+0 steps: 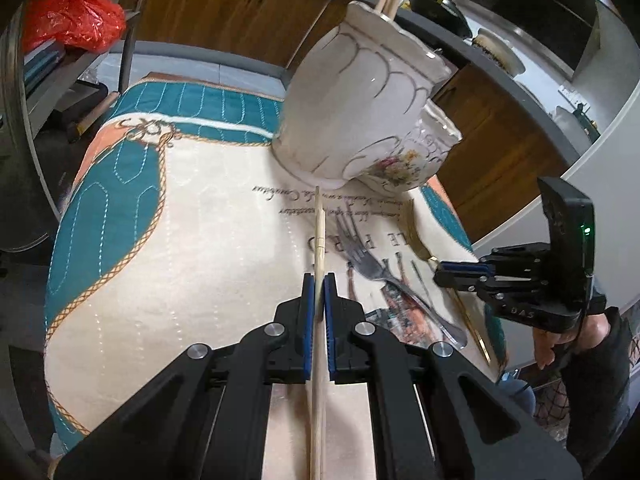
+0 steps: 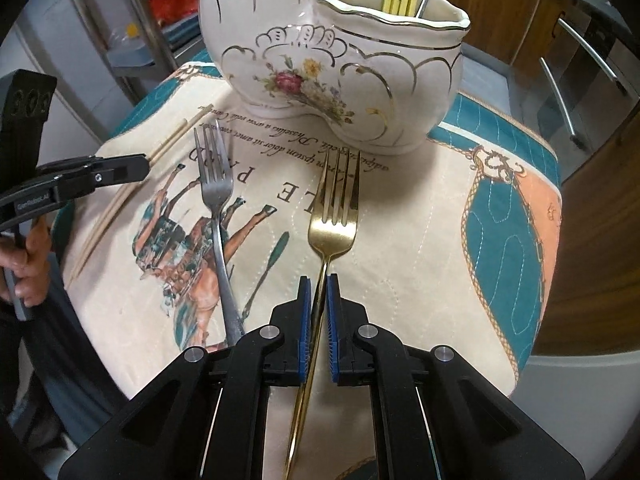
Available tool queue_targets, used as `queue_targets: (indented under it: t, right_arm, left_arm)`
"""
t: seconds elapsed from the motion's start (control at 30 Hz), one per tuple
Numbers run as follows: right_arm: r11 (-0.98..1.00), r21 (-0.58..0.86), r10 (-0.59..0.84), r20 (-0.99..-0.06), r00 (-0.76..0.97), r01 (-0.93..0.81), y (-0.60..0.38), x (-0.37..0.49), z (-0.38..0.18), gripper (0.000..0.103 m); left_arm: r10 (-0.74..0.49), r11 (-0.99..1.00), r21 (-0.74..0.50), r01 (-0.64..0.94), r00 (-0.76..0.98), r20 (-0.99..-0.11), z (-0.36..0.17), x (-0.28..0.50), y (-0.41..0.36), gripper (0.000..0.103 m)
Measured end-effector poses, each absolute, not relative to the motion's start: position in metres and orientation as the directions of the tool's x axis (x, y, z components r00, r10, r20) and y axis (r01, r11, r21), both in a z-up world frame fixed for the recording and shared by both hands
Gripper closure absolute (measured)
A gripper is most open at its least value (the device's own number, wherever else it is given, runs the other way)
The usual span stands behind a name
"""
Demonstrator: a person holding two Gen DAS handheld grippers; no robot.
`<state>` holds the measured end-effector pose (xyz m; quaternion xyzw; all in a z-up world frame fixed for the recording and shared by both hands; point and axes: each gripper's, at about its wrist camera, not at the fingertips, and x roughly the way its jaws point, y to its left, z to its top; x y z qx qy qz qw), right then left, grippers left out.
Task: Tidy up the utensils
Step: 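Grasp a chopstick with the left tool while the right tool grasps a gold fork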
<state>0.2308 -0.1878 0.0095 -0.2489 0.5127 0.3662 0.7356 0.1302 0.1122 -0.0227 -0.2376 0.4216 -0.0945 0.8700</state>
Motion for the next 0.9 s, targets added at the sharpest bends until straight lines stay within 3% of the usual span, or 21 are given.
queue_targets:
  t: [0.9]
  right_arm:
    - [0.556, -0.054, 0.225, -0.951, 0.213, -0.829, -0.181, 0.224, 0.011, 0.095]
  left_arm:
    - [-0.292, 0.942, -0.336, 0.005, 0.506, -0.811, -0.017, 0.146, 0.107, 0.097]
